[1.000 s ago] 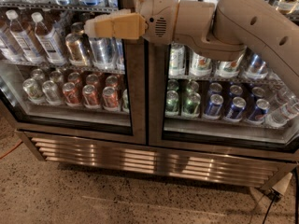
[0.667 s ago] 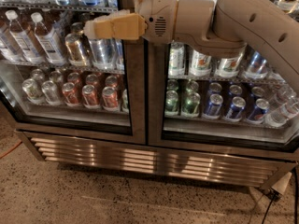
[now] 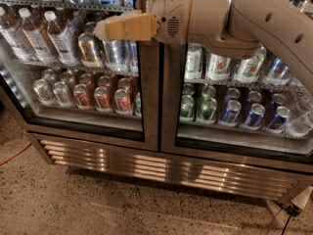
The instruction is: Open left fridge door
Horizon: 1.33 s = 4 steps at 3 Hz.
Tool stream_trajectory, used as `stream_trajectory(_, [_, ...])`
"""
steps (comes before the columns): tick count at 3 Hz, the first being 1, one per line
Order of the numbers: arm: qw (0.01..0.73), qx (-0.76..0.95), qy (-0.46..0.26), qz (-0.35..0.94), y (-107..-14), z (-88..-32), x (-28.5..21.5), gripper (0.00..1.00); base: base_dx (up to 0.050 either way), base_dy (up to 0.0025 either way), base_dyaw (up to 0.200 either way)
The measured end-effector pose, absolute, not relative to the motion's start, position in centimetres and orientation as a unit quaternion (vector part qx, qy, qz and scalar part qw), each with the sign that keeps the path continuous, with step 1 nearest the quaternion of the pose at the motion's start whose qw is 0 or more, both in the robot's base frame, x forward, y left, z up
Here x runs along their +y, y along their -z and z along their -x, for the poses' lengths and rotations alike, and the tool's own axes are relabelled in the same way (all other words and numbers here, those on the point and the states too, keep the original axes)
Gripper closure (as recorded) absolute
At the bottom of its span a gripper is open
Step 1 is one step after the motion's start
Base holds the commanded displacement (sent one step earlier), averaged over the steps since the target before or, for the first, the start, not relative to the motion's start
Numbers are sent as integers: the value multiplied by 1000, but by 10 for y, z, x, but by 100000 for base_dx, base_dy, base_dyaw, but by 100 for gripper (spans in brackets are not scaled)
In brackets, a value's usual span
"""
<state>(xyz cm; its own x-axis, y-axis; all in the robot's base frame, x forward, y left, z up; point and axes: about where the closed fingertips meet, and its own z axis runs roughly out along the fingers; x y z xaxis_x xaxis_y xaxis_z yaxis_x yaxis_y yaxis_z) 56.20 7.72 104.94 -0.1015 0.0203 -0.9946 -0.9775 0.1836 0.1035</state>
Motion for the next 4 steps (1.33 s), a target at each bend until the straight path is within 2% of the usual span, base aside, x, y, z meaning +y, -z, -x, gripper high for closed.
stream_trajectory(1, [520, 567, -479, 422, -1049, -562, 77, 0, 0, 0, 0])
stream_trajectory(2, [520, 567, -479, 422, -1049, -562, 77, 19, 0, 0, 0])
stream_trajectory(3, [520, 566, -479, 422, -1049, -562, 77, 42, 0, 0, 0])
stream_trajectory(4, [520, 566, -479, 422, -1049, -562, 77, 73, 0, 0, 0])
